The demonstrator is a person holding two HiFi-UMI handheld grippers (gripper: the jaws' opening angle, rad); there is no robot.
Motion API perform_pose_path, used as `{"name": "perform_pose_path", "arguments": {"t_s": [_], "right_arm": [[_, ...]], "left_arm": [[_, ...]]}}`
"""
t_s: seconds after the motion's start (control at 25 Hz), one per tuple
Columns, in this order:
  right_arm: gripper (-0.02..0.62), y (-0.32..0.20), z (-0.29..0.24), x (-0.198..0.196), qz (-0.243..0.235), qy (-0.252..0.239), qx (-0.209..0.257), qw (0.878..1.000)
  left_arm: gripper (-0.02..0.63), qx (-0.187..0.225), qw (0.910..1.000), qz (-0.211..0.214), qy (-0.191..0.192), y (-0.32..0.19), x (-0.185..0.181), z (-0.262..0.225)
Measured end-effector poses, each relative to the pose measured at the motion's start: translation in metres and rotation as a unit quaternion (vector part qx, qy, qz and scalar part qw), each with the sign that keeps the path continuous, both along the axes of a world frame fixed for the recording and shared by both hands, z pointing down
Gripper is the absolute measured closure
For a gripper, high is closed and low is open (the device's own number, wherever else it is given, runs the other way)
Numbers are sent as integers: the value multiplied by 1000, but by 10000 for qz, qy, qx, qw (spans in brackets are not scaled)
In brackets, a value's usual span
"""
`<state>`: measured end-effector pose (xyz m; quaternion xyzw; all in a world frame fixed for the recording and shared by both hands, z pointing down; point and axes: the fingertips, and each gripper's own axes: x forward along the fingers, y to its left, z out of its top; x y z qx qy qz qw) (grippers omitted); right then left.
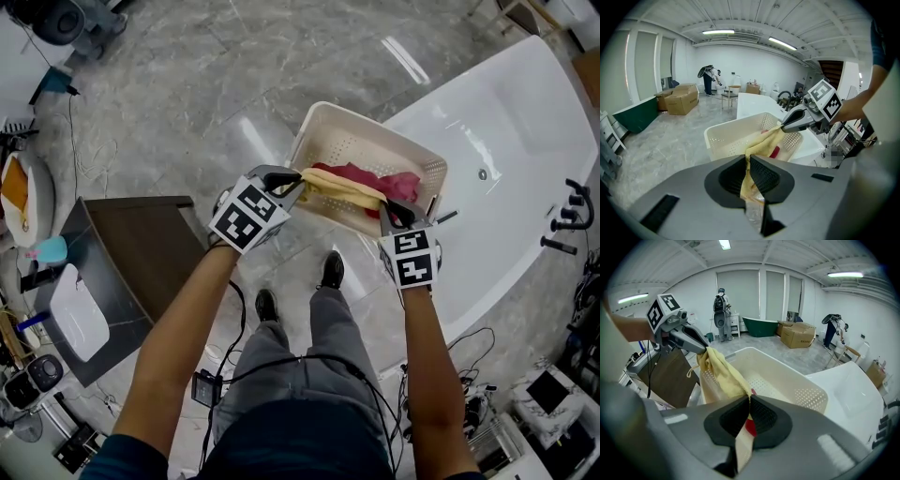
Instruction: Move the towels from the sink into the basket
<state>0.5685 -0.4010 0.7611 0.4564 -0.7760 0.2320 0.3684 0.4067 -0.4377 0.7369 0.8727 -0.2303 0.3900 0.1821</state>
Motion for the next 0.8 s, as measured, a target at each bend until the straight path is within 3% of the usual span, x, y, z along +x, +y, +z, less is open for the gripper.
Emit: {"name": "perform_pose_path", "arguments": {"t_s": [0.8], "right_arm": [[574,9,-6,4,154,-10,-31,9999]], "left_arm": [[571,76,9998,70,150,2,6,-12]]}}
